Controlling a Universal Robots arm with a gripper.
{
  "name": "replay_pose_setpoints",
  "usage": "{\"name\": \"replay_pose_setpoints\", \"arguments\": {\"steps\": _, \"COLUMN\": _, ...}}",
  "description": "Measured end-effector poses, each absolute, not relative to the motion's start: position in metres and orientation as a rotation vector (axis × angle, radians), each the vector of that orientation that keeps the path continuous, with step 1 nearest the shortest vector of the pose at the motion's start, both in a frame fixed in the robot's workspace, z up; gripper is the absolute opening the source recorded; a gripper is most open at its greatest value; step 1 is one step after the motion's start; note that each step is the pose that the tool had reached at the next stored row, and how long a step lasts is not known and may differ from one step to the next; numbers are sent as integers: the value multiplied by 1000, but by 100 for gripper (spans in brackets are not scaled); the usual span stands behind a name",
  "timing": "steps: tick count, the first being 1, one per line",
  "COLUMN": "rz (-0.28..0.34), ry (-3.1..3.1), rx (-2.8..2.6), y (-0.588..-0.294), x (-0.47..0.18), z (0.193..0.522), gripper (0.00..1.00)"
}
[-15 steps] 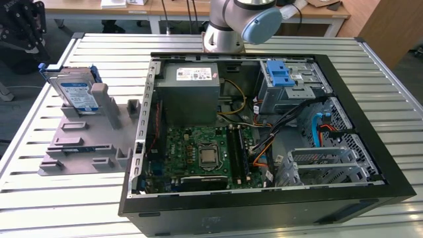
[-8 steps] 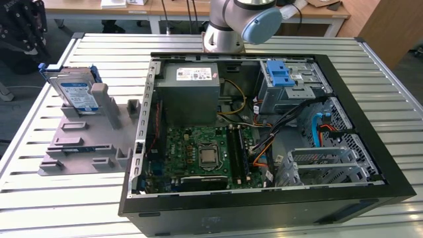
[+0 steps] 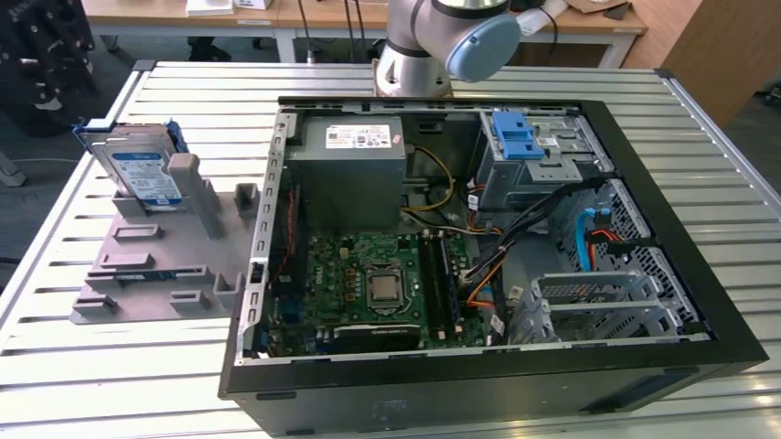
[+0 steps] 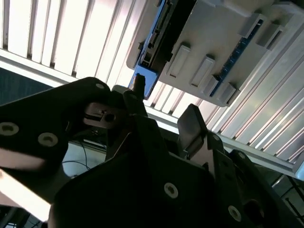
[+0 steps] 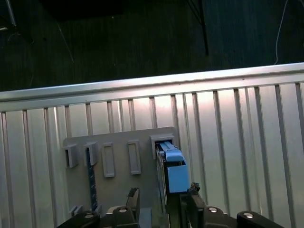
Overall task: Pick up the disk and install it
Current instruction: 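Pick up the disk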
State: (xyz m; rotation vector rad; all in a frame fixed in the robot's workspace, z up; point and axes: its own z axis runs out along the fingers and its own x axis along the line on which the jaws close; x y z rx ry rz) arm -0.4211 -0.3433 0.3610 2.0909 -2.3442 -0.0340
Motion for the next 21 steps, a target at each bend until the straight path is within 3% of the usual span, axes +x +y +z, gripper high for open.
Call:
{"name": "replay_pose_setpoints", "arguments": {"steps": 3, "rz": -33, "ry": -2344, "rx": 2091, "y": -338, "x": -421, "z": 357, "gripper": 58}}
{"name": "replay_pose_setpoints", "arguments": {"steps": 4, "rz": -33, "ry": -2344, "rx": 2091, "y": -337, "x": -421, "z": 355, "gripper": 65}}
{"name": "replay_pose_setpoints", "arguments": {"steps": 21, "rz": -23, "ry": -2269, "rx": 2183, "y": -336, "x": -427, "z": 326, "gripper": 65}}
